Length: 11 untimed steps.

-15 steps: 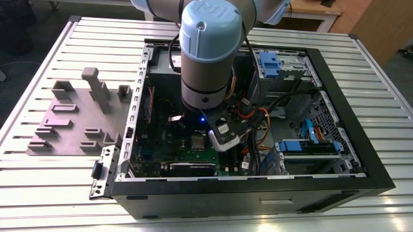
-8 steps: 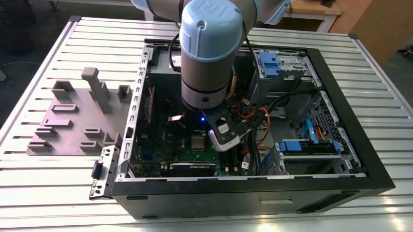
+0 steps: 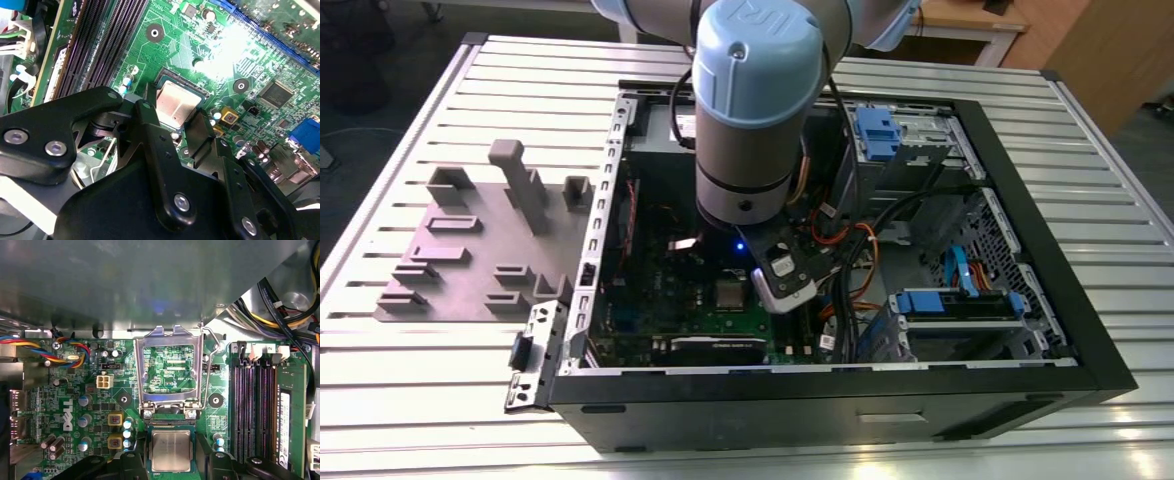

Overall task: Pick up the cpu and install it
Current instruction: 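Place the cpu into insertion slot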

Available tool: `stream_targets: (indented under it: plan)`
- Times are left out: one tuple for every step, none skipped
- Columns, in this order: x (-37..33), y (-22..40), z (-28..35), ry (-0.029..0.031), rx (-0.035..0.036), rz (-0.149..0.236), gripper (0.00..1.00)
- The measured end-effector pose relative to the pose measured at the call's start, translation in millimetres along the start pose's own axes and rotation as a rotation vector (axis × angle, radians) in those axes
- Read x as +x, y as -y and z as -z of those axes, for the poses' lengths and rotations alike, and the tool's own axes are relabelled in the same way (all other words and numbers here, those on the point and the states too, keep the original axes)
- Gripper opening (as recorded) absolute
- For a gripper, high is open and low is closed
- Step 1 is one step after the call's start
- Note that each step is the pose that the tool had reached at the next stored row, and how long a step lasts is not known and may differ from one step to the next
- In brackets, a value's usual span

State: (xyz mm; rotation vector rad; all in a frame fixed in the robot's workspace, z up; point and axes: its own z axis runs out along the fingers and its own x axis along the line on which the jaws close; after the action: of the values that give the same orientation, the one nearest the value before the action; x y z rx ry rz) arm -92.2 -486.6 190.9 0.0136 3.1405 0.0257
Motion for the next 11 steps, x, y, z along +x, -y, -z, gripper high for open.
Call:
stream_targets:
  plan:
    - [0.0,0.0,-0.1,0.0,0.0,0.0,0.47]
    - [0.0,0.0,-0.2,0.0001,-0.0002,0.0,0.47]
    - [0.0,0.0,-0.3,0.0002,-0.0003,0.0,0.47]
    - [0.0,0.1,-0.3,0.0001,-0.0002,0.0,0.47]
    - [-0.1,0.1,-0.4,0.0001,-0.0003,-0.001,0.47]
    - [-0.1,0.1,-0.4,0.0001,-0.0003,-0.003,0.47]
    - [0.0,0.2,-0.4,0.0001,-0.0002,-0.004,0.47]
    - [0.1,0.2,-0.4,0.0001,-0.0002,-0.004,0.47]
    - [0.1,0.2,-0.5,0.0001,-0.0002,-0.004,0.47]
    - [0.2,0.2,-0.6,0.0002,-0.0002,-0.004,0.47]
    - [0.4,0.2,-0.8,0.0002,-0.0002,-0.004,0.47]
